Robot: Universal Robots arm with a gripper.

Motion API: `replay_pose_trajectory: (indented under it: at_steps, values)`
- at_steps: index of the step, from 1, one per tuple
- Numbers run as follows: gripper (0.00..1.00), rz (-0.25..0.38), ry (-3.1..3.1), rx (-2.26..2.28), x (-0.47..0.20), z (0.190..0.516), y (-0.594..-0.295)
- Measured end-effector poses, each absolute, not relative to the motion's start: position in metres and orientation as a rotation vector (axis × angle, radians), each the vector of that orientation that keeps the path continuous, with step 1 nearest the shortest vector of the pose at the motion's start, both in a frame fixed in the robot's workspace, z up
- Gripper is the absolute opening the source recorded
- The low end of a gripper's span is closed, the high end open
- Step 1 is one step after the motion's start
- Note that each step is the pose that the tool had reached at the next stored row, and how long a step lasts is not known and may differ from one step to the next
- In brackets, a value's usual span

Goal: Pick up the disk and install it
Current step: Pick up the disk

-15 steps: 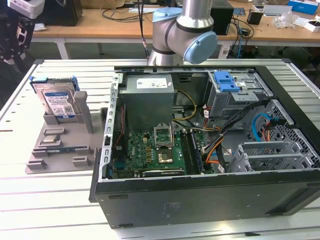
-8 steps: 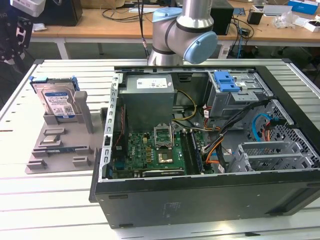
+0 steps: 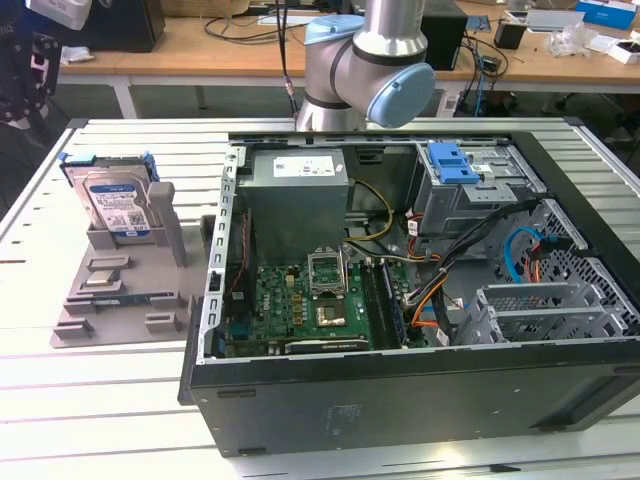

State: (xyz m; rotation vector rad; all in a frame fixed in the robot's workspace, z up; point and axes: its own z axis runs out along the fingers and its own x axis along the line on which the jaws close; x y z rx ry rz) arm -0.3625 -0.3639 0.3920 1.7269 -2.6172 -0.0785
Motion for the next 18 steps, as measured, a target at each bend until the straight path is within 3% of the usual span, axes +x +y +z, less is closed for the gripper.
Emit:
replay_pose_trajectory:
  at_steps: [18]
  values:
    - [0.11, -0.077, -2.435, 1.968, -0.3625, 0.3920, -0.3636]
